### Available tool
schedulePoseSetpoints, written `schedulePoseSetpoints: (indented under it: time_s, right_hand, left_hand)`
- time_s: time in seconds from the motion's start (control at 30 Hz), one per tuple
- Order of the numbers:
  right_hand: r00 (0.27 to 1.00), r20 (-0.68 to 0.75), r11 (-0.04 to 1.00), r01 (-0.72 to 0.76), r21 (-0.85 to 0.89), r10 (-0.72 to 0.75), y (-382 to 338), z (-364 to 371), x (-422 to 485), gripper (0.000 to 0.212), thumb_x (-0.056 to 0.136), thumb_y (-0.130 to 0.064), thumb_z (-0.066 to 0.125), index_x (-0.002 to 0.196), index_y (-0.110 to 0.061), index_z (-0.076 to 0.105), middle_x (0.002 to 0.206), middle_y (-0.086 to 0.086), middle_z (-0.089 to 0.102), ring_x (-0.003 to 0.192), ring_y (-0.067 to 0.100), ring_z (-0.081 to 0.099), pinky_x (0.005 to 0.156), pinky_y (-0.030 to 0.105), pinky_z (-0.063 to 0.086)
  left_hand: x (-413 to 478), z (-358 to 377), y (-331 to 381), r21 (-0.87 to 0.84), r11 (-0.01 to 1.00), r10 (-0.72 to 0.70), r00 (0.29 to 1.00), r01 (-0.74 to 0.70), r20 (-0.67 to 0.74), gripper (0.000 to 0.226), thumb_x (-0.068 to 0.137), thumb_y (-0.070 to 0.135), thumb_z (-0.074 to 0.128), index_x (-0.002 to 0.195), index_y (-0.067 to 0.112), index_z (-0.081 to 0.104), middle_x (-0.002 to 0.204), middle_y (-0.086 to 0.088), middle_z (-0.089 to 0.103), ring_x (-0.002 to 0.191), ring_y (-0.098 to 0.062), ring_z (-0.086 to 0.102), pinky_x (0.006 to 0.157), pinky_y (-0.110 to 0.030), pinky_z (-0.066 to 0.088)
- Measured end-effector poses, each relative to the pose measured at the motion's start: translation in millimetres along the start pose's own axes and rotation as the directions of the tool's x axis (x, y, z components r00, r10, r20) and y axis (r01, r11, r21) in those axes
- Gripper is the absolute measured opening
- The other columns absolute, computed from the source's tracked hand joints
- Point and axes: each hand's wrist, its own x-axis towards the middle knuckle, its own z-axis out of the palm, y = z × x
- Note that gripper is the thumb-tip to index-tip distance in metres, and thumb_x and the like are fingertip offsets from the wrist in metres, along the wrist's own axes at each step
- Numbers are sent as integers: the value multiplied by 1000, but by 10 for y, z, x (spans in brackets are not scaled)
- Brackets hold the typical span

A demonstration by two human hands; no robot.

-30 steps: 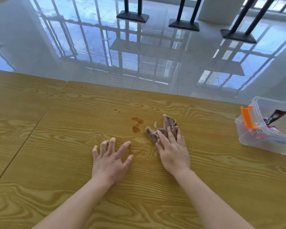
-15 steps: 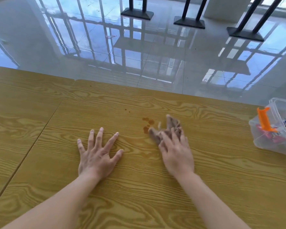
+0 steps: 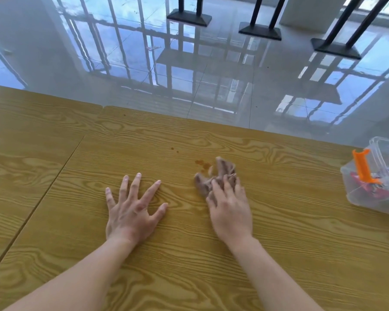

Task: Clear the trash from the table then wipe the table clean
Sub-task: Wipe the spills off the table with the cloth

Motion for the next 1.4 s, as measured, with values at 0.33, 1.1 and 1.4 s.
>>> schedulePoseSetpoints:
  time_s: [0.33, 1.1, 1.4]
  right_hand:
    - [996, -31, 997, -80, -1, 80, 414, -115, 123, 53, 101, -45, 39, 148, -21, 41, 157, 8, 35, 150, 29, 19, 122, 45, 17]
    - [996, 50, 996, 70, 63, -73, 58, -47, 486, 55, 103, -51, 25, 153, -28, 28, 163, 5, 18, 152, 27, 3, 123, 42, 5]
    - [983, -8, 982, -185, 31, 185, 514, -152, 648, 52, 103, -43, 35, 149, -20, 37, 159, 12, 29, 150, 32, 15, 122, 46, 14]
  left_hand:
    - [1, 29, 1, -15, 1000, 2, 1000, -3, -21, 70, 81, 86, 14, 146, 58, 17, 165, 0, 11, 152, -26, -2, 117, -65, -2]
    - [1, 28, -2, -8, 1000, 4, 1000, -4, -21, 73, 81, 86, 14, 147, 57, 16, 165, 0, 11, 152, -25, -2, 117, -65, 0]
    - [0, 31, 0, -12, 1000, 8, 999, -8, -31, 72, 81, 86, 16, 147, 56, 19, 164, -1, 14, 152, -26, 2, 117, -66, 2]
